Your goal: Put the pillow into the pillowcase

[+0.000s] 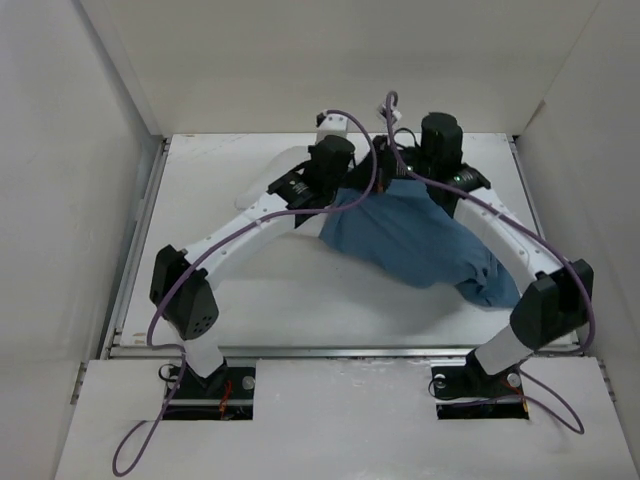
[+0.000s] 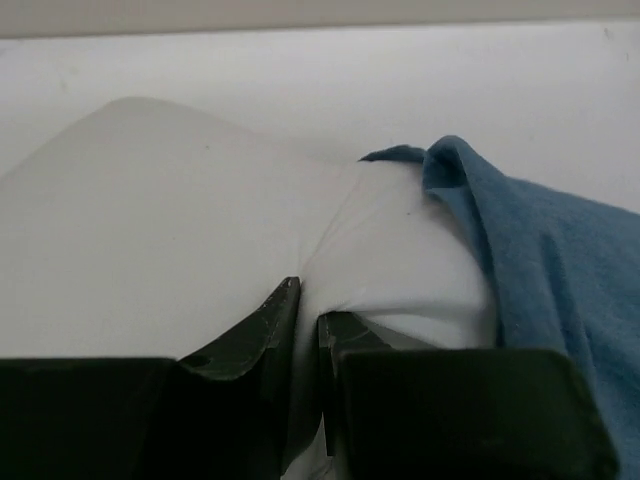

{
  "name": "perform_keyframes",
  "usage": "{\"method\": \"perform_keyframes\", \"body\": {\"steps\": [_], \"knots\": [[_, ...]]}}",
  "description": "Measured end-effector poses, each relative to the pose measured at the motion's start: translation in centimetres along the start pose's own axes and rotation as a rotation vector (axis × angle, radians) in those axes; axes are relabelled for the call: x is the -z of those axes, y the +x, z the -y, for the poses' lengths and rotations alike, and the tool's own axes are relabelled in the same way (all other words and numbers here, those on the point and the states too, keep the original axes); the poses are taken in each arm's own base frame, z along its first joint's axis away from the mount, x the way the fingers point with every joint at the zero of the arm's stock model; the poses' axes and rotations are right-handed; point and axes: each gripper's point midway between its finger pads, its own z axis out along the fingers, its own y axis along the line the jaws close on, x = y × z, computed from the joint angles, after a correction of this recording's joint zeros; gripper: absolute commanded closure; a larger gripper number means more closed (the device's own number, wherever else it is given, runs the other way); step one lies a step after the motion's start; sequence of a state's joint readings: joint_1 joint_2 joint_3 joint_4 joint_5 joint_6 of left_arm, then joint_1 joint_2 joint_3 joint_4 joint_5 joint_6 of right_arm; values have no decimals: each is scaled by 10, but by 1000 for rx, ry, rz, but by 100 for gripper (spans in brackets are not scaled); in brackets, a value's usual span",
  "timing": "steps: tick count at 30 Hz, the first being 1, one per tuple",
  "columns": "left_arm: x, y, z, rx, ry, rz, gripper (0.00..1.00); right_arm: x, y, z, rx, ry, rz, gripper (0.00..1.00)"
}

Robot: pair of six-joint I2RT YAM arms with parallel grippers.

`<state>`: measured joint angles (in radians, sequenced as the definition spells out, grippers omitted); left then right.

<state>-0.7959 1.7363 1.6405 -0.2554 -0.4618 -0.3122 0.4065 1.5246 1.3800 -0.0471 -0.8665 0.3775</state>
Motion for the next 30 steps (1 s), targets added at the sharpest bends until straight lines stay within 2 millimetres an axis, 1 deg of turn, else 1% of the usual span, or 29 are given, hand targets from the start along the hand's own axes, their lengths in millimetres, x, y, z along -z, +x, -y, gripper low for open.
{"method": "perform_keyframes", "body": {"steps": [2,3,4,6,7,9,11,13,14,16,20,24,25,27,28,29,30], "knots": [[9,-20,-21,45,-34,61,100,-11,-20,-12,-17,-74,-31,100],[18,-30,-33,65,-56,93,100,-19,-35,-21,-9,-126,-41,100],[27,-40,-44,85,-75,124,100,-27,-52,-35,20,-194,-42,100],[49,-58,-59,119,-98,184,100,-40,-71,-67,88,-300,-45,100],[61,-66,-65,132,-102,209,100,-43,-73,-79,111,-334,-48,100],[79,-74,-71,142,-105,231,100,-47,-72,-105,169,-399,-45,100],[90,-78,-71,142,-108,240,100,-43,-62,-119,205,-434,-44,100],[91,-79,-65,138,-104,232,100,-36,-46,-123,211,-437,-48,100],[88,-79,-59,137,-96,227,100,-33,-37,-123,201,-429,-56,100],[77,-71,-47,129,-83,202,100,-28,-26,-120,197,-392,-48,100],[55,-48,-32,140,-69,144,100,-11,-15,-108,183,-308,-25,100],[40,-30,-20,167,-41,96,100,-4,-6,-95,157,-262,-25,100],[36,-25,-16,169,-28,79,91,-3,-4,-91,142,-257,-31,100],[30,-14,-9,167,-2,44,60,-1,2,-82,109,-239,-40,91],[27,-9,-6,164,9,29,35,0,4,-77,94,-230,-44,91],[26,-5,-4,156,19,17,24,1,5,-72,82,-215,-45,84],[25,0,-4,155,24,5,18,1,6,-67,70,-198,-46,79]]}}
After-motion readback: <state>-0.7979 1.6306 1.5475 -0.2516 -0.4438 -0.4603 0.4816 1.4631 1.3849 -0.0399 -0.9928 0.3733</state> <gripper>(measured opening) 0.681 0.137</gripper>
